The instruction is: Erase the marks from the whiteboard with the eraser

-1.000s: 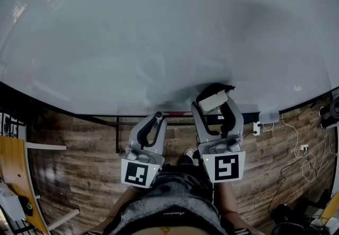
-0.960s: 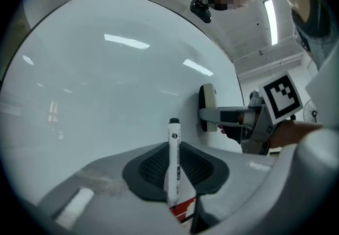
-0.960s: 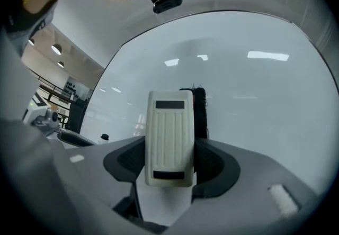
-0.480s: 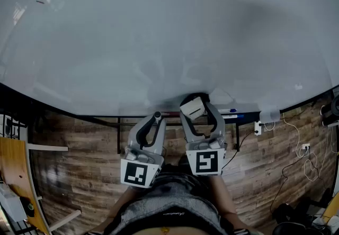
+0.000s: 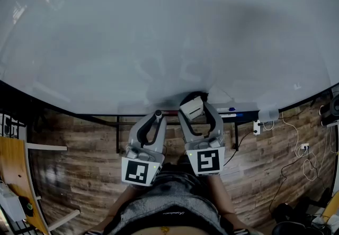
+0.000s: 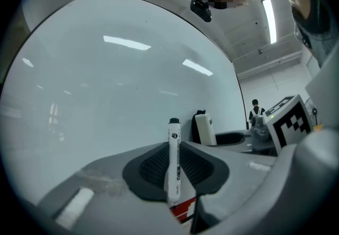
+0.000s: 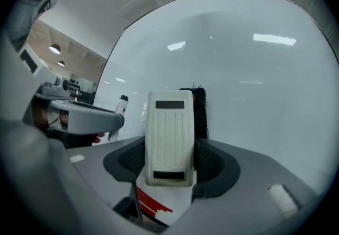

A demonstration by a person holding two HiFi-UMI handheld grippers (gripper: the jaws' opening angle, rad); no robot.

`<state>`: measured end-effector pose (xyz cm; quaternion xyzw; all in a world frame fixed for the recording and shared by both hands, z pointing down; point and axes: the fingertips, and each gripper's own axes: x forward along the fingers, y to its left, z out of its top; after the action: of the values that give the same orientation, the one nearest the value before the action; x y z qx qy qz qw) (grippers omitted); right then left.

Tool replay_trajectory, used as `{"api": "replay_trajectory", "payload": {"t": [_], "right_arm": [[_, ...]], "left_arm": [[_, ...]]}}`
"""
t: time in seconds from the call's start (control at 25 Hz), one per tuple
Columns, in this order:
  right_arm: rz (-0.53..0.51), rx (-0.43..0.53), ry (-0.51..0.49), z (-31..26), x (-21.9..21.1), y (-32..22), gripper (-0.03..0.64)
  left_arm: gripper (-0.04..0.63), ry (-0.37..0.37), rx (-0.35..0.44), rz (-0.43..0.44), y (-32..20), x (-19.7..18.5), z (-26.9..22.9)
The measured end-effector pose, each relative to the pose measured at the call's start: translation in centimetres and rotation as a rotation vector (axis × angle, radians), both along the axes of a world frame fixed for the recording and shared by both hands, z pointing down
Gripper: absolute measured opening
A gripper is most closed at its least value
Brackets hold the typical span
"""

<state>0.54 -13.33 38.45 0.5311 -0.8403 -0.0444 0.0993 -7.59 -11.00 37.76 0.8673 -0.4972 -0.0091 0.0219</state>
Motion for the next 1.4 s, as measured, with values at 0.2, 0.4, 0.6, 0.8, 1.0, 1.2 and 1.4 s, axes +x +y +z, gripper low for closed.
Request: {"api": "replay_trajectory", "payload": {"t": [0.2, 0.4, 0.6, 0.8, 1.0, 1.2, 1.4], "right_arm": [[-0.010, 0.020, -0.048, -0.7, -0.3, 0.6, 0.259], [-0.029, 0.037, -0.089, -2.2, -0.4, 1.2, 0.259], [-0.044, 0.042, -0.088, -2.7, -0.1, 2.0, 0.259], [-0.042, 0.040, -0.098, -3.2, -0.2, 2.4, 0.259], [-0.041, 0.038, -0.094, -3.2, -0.2, 2.4, 0.259], [-0.040, 0.043, -0.090, -3.3, -0.1, 2.3, 0.258], [-0.039, 0.043, -0.105, -3.4, 0.0, 2.2, 0.258]], "left_arm": [[0.069, -0.002, 0.003, -0.010, -0.2, 0.4, -0.1], [0.069, -0.009, 0.023, -0.012, -0.5, 0.6, -1.2], [0.069, -0.014, 0.047, 0.001, -0.5, 1.6, -1.8], [0.071, -0.010, 0.051, 0.011, -0.5, 1.7, -2.2], [0.070, -0.008, 0.045, 0.016, -0.5, 1.8, -2.2], [0.070, -0.009, 0.045, 0.018, -0.5, 1.8, -2.1], [0.069, -0.010, 0.046, 0.022, -0.4, 1.8, -2.1]]}}
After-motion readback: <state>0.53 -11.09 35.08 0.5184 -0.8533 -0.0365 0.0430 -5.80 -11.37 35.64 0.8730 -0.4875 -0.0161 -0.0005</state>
